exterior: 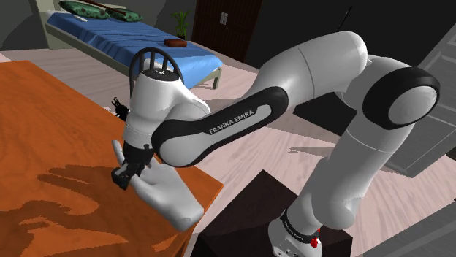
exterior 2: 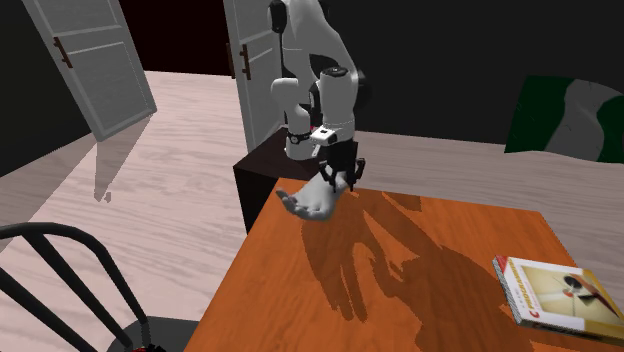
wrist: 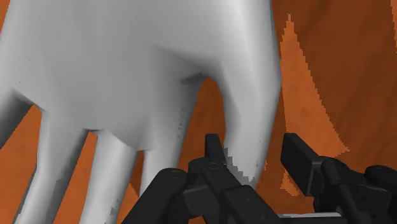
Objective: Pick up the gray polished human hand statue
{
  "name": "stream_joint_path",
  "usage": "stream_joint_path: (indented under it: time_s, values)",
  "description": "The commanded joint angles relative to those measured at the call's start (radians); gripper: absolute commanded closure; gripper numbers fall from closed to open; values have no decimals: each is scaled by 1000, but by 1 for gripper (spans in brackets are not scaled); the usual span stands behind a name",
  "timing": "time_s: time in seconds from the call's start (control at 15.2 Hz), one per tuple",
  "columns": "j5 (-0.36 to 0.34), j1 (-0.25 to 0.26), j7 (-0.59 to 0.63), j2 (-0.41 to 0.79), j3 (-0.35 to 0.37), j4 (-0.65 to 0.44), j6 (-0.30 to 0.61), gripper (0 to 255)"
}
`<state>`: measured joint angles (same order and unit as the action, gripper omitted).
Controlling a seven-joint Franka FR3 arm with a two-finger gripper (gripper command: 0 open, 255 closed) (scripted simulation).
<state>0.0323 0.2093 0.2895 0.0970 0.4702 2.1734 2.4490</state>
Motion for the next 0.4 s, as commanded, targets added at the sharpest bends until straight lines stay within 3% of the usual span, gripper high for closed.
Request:
stream_joint_path:
  time_s: [0.0,0.33]
  values:
    - [8,-2,-5,-14,1,-15,-25,255]
    - [22,-4,-13,-38,2,-34,-66,255]
